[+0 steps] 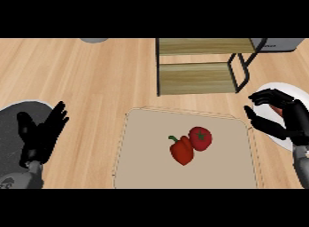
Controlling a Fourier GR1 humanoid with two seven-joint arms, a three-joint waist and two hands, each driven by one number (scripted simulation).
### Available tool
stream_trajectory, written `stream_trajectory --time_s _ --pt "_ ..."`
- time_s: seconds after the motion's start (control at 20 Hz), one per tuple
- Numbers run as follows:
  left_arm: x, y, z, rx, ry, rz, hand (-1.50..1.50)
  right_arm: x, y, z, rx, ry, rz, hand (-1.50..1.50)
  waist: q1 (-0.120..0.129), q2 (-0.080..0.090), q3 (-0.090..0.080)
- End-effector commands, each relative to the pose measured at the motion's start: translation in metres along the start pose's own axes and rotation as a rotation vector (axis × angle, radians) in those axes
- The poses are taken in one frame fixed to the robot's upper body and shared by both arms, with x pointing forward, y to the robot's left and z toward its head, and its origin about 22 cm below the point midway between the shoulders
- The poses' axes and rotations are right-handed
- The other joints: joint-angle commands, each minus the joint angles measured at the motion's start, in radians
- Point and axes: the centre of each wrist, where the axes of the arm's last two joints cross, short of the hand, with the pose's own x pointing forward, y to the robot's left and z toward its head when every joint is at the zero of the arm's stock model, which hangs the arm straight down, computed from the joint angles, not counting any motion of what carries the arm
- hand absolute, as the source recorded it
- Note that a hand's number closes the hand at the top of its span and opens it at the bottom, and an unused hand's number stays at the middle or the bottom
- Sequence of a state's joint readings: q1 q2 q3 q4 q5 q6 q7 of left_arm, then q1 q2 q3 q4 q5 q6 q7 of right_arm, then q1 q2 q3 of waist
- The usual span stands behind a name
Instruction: Pick the bell pepper from the tray and place it in the tiered shelf
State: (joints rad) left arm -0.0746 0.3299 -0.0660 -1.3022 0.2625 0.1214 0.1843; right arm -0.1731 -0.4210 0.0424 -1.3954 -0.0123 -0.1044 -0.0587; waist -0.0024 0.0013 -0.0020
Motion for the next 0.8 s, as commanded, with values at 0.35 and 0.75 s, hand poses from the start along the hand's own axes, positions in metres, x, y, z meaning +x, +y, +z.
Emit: stream_trajectory --time_s 0.35,0.75 --pt "-0.019 -0.013 0.017 -0.017 0.069 0.031 0.00 0.007 -0.035 0.038 0.397 -0.100 0.017 -1.50 -0.003 -0.006 0.002" --pt "-0.003 0.009 0.010 -0.037 0.063 0.030 0.00 0.103 -0.002 0.047 0.510 -0.053 0.195 -1.50 0.005 -0.006 0.000"
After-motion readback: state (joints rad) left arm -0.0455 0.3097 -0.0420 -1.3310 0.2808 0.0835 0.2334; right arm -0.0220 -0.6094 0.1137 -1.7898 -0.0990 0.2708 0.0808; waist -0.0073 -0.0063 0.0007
